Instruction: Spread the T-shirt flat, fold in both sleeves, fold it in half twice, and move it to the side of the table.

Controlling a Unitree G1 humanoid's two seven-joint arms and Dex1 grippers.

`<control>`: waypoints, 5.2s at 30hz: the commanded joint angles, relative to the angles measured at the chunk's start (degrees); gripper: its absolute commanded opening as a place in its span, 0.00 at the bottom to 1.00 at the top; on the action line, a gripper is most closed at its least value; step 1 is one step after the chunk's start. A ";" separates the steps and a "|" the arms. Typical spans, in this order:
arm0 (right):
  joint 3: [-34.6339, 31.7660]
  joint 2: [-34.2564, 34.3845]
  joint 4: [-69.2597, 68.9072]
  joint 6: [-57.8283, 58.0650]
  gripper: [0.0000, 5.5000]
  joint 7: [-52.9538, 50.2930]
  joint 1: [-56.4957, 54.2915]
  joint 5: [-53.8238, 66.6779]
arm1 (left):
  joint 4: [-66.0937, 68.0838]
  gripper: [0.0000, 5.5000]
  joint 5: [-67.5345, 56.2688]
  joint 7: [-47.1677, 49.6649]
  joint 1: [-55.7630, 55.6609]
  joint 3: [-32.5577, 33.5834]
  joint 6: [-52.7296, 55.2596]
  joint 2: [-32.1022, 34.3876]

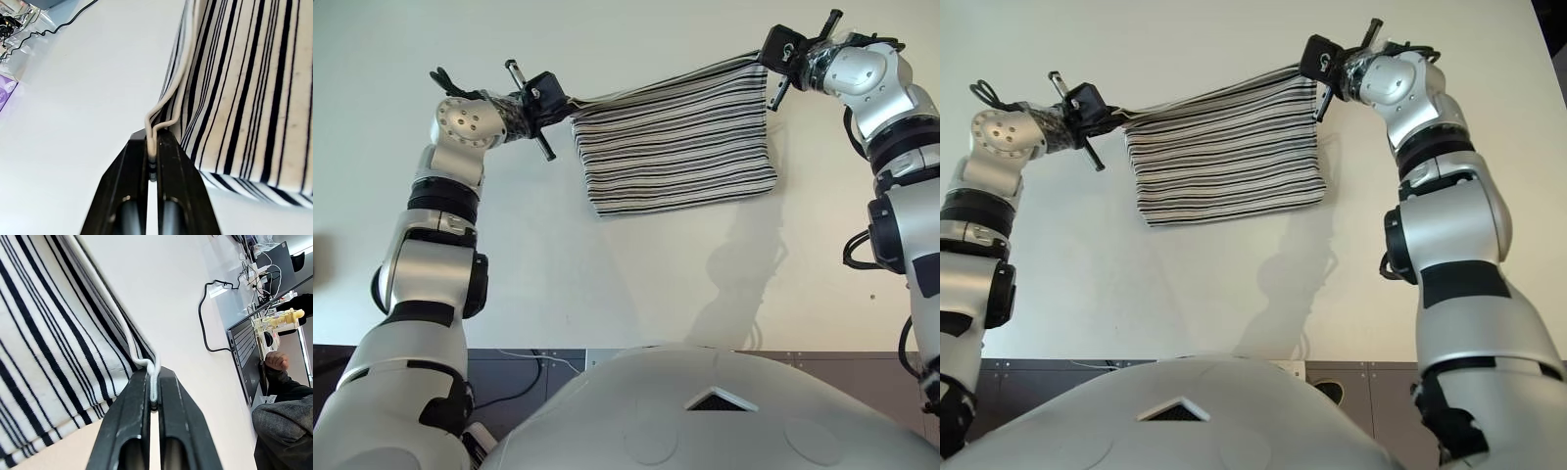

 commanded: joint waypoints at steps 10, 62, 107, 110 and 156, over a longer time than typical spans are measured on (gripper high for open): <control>-3.08 1.00 0.08 -0.47 0.27 -8.47 0.21 0.15 | 4.07 0.40 0.89 14.63 -2.15 4.99 6.29 -2.60; 0.52 -27.26 -58.89 -1.92 0.27 38.14 38.13 15.45 | -50.78 0.43 3.74 9.12 22.88 -4.89 0.91 0.72; -16.93 -30.61 -74.84 2.52 0.27 25.80 57.52 17.88 | -55.63 0.65 14.54 7.89 48.58 -2.70 -27.09 17.75; -15.85 -29.89 -74.31 2.26 0.27 25.51 56.15 17.62 | -54.08 0.65 17.28 8.99 47.41 -4.21 -29.40 17.44; -12.31 -30.28 -66.59 -34.14 0.41 1.41 57.59 -12.45 | -50.09 0.02 0.87 -1.57 43.10 -11.18 -25.51 17.60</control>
